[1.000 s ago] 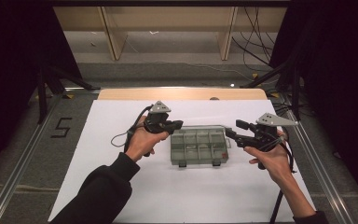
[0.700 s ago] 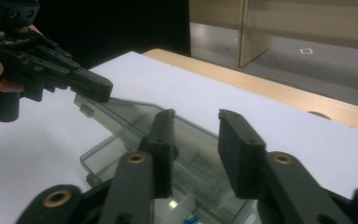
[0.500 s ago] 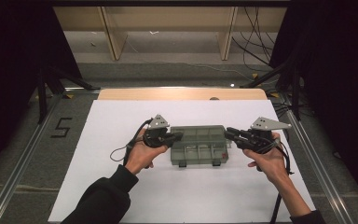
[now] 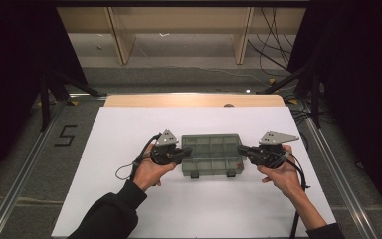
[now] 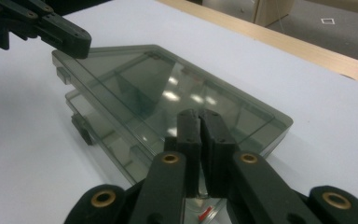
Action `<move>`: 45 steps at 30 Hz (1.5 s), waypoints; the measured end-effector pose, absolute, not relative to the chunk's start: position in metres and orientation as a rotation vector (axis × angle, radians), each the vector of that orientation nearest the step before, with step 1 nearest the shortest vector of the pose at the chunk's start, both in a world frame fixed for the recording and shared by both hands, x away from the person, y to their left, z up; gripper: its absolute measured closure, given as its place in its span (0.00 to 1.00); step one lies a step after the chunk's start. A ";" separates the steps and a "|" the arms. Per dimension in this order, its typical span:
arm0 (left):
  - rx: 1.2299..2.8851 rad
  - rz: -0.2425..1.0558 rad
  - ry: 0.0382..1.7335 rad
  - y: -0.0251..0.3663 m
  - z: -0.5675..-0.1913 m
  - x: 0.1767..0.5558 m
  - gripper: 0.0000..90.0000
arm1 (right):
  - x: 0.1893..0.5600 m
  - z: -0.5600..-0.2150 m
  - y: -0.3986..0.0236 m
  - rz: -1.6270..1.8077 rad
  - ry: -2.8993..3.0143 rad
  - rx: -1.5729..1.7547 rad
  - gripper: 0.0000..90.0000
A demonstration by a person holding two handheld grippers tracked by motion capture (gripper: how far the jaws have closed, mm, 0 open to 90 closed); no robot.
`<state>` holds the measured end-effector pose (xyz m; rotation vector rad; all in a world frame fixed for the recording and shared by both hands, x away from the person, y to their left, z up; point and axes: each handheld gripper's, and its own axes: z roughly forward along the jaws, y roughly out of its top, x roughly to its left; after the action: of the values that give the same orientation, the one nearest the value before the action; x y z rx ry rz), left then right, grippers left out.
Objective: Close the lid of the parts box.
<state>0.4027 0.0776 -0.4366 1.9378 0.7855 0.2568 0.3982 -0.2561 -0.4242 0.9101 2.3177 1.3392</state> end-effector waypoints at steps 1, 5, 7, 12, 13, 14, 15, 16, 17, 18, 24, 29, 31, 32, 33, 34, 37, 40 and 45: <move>1.941 0.261 0.782 0.078 -0.438 0.402 1.00 | 0.399 -0.426 -0.256 1.333 2.325 0.903 0.97; 1.943 0.259 0.794 0.079 -0.442 0.400 1.00 | 0.399 -0.432 -0.254 1.298 2.352 0.896 0.97; 1.954 0.252 0.781 0.080 -0.444 0.399 1.00 | 0.400 -0.435 -0.255 1.284 2.361 0.892 0.97; 1.964 0.261 0.789 0.081 -0.451 0.397 1.00 | 0.400 -0.439 -0.254 1.272 2.375 0.891 0.97; 1.968 0.249 0.787 0.081 -0.452 0.397 1.00 | 0.400 -0.440 -0.254 1.269 2.381 0.891 0.97; 1.965 0.256 0.797 0.080 -0.453 0.396 1.00 | 0.401 -0.441 -0.254 1.264 2.384 0.889 0.97; 1.966 0.255 0.799 0.080 -0.454 0.395 1.00 | 0.401 -0.441 -0.254 1.257 2.392 0.886 0.97; 1.977 0.261 0.783 0.080 -0.454 0.396 1.00 | 0.401 -0.442 -0.254 1.253 2.392 0.885 0.97; 1.969 0.254 0.792 0.080 -0.456 0.395 1.00 | 0.401 -0.443 -0.254 1.251 2.396 0.885 0.97; 1.975 0.253 0.796 0.080 -0.456 0.394 1.00 | 0.401 -0.443 -0.253 1.246 2.398 0.884 0.97; 1.986 0.253 0.797 0.079 -0.457 0.393 1.00 | 0.401 -0.445 -0.252 1.229 2.415 0.879 0.97; 2.004 0.250 0.777 0.079 -0.460 0.393 1.00 | 0.401 -0.448 -0.251 1.213 2.429 0.890 0.96; 2.006 0.251 0.778 0.079 -0.460 0.393 1.00 | 0.401 -0.449 -0.251 1.206 2.432 0.878 0.96; 2.007 0.251 0.778 0.079 -0.460 0.393 1.00 | 0.401 -0.449 -0.250 1.205 2.435 0.878 0.96; 2.004 0.251 0.777 0.078 -0.460 0.393 1.00 | 0.401 -0.450 -0.250 1.205 2.441 0.880 0.96; 1.996 0.245 0.789 0.078 -0.461 0.392 1.00 | 0.401 -0.450 -0.250 1.207 2.443 0.884 0.96; 2.004 0.249 0.778 0.078 -0.461 0.393 1.00 | 0.401 -0.450 -0.249 1.208 2.436 0.880 0.96; 1.999 0.256 0.779 0.078 -0.461 0.393 1.00 | 0.401 -0.450 -0.249 1.208 2.437 0.880 0.96; 2.010 0.257 0.785 0.078 -0.463 0.392 1.00 | 0.401 -0.452 -0.249 1.195 2.452 0.891 0.95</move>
<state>0.3923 0.0775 -0.4634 2.0103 0.7850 0.2571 0.4012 -0.2487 -0.4515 0.8906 2.4520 1.1953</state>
